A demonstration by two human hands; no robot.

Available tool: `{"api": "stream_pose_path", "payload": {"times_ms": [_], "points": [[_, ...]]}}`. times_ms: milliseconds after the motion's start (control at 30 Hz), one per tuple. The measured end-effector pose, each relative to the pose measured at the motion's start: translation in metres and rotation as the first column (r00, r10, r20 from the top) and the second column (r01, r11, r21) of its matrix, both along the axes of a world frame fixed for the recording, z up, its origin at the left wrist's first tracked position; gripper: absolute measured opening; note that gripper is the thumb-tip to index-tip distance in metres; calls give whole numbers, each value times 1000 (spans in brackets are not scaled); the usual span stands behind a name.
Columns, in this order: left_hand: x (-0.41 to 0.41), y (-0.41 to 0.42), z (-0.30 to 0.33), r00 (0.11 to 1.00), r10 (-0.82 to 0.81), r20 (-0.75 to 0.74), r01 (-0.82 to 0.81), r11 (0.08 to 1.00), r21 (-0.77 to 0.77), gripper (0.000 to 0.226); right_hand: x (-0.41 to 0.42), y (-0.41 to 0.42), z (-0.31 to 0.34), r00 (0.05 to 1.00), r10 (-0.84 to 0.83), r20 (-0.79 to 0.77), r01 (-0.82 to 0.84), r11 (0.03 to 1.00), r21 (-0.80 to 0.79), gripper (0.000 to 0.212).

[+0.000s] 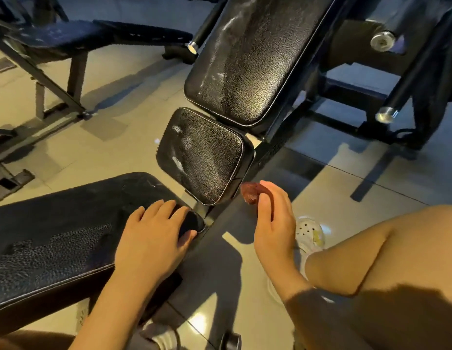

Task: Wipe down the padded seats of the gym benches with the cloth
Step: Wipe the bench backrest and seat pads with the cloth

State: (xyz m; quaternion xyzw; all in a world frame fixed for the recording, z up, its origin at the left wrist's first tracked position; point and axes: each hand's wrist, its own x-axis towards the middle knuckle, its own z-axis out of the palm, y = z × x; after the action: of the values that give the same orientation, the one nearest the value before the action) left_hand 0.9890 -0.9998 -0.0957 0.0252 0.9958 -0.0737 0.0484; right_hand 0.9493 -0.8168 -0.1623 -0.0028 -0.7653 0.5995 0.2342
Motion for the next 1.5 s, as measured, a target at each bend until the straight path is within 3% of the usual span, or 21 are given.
{"api": "stream_pose_path", "payload": {"times_ms": [200,267,333,400,467,500,533,567,600,633,767,933,1133,1233,1333,1500], "points": [[2,3,-5,1000,-9,10,10,988,-154,43,-13,9,4,987,-95,130,121,971,-206,30],[3,3,-6,1000,-21,11,22,984,-178,52,-15,4,20,993,-87,83,103,971,-214,28],[3,2,-7,1000,-29,-6,28,983,-183,50,-22,-5,48,991,-71,-116,52,987,-155,22],[3,3,-6,1000,-18,-10,17,991,-130,47,-40,-21,71,950,38,-308,-51,998,-33,31],[4,5,0,999,9,-41,-10,1000,-15,45,-62,-39,79,909,266,-321,-185,947,261,42],[6,3,3,996,25,-82,-22,999,38,44,-72,-46,72,906,357,-226,-194,827,528,49],[9,0,7,991,41,-128,-32,997,70,42,-79,-51,59,920,375,-116,-143,595,791,57],[12,-5,10,982,50,-183,-36,996,77,41,-83,-52,43,931,364,-35,-95,333,938,64],[16,-11,13,972,60,-228,-45,997,68,40,-80,-50,29,941,338,16,-68,143,987,71],[19,-17,14,963,69,-260,-57,997,53,39,-75,-47,17,949,312,33,-54,58,997,74],[21,-20,5,970,30,-243,-38,999,-29,44,-64,-44,1,944,327,-50,17,103,995,73],[17,-20,-3,976,25,-215,-25,1000,2,43,-73,-47,13,941,334,-48,4,132,991,74],[17,-18,-7,961,45,-274,-40,999,24,16,-122,-54,44,920,382,-88,63,78,995,69],[17,-18,-8,959,53,-278,-45,998,36,15,-138,-46,54,871,471,-136,157,-5,988,55],[17,-18,-8,955,51,-293,-42,998,40,19,-118,-37,43,772,610,-178,199,34,979,43],[18,-16,-11,946,64,-319,-44,997,68,18,-61,-28,12,925,375,-54,28,76,997,53]]}}
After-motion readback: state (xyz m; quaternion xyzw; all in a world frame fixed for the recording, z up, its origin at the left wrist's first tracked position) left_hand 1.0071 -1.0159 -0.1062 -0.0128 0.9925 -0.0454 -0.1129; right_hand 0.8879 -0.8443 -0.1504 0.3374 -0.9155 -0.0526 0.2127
